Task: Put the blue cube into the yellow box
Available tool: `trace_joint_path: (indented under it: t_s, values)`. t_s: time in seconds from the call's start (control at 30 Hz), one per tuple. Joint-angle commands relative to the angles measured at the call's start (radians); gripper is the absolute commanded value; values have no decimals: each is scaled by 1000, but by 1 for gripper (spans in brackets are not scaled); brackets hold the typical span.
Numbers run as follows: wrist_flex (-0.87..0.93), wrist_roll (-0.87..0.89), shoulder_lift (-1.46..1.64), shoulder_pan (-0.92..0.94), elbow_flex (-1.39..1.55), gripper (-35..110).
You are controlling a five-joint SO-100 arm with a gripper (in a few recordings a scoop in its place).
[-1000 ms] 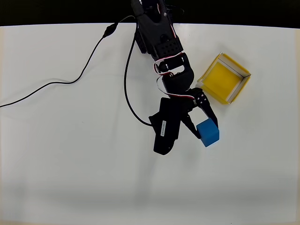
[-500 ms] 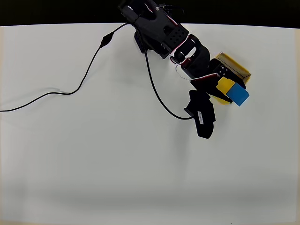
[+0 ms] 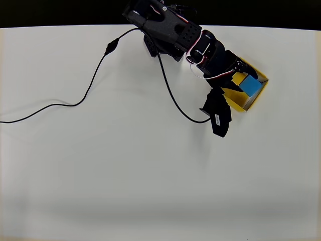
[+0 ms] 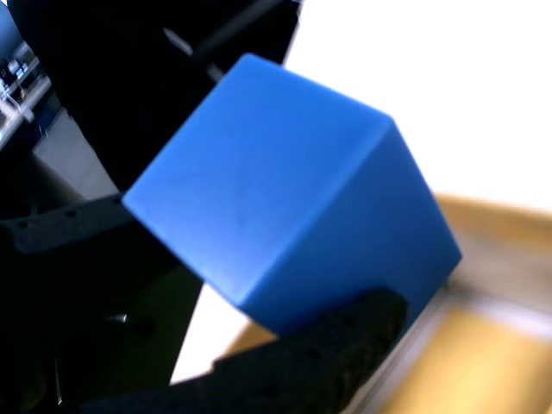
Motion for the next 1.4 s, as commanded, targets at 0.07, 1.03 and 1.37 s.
trace_joint_path:
  t_s: [0.07,1.03,1.37]
  values:
    - [26,-12,-6,-29,-14,22]
    - [-74,-293,-69,44,-29,38]
    - [-140,-414,-9,190,-186,30]
